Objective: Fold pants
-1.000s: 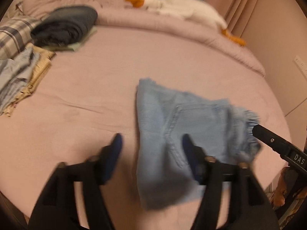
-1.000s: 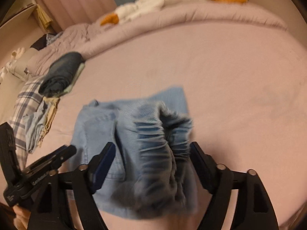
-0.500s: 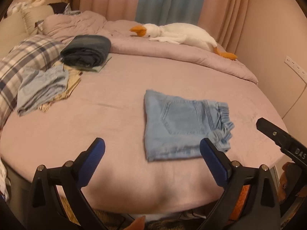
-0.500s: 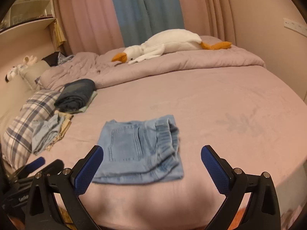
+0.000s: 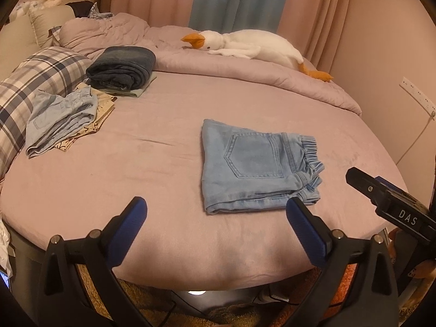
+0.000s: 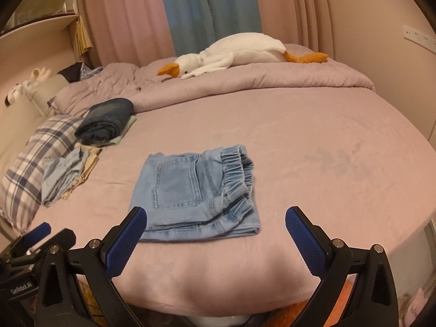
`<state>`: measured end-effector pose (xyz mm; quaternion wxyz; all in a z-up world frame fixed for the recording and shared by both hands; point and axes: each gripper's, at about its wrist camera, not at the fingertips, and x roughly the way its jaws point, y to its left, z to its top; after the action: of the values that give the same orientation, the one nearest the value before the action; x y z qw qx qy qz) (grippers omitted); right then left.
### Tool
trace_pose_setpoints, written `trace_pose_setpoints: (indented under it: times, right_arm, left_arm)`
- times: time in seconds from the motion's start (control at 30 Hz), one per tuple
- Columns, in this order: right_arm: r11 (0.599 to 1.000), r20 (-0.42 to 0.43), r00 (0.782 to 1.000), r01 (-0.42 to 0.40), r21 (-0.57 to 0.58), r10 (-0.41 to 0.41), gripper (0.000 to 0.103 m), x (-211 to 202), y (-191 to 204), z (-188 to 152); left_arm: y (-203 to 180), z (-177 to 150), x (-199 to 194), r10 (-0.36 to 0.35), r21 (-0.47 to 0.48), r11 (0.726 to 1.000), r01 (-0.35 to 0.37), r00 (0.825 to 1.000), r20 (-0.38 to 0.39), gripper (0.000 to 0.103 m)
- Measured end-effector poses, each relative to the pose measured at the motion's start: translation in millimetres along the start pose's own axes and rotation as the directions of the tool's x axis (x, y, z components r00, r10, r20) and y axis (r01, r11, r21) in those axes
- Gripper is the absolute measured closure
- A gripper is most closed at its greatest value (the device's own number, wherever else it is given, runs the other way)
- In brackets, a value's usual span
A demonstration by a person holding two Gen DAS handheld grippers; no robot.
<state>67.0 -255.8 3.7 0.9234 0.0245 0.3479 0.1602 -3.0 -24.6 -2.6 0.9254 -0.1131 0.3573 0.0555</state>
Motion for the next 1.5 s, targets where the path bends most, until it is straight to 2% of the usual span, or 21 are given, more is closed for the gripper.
trace_pose_setpoints:
  times: [0.33,0.6,1.5]
  right_arm:
    - [1.000,-0.017,1.000,0.011,-0.006,-0.011,0.002,2.9,6.7,-4.7]
    - [1.000,-0.019,0.999,-0.026,0.007,0.026,0.002,0.6,8.3,-5.9]
    - [1.000,-0.032,0.999,-0.009,-0.002,0.009,0.002,4.1,11.3,-9.6]
  left_arm:
    - [2.6,-0.6,-7.5,0.039,-0.001,0.999,-0.039,0.999,0.021,0.001]
    - [3.7,0.2,-13.0,0.033,-0.014,0.999,-0.033,0.999,0.034,0.001]
    - [4.4,-0.4,-16.9,0.028,-0.017,0.999,-0.027,0.999,0.041,0.001]
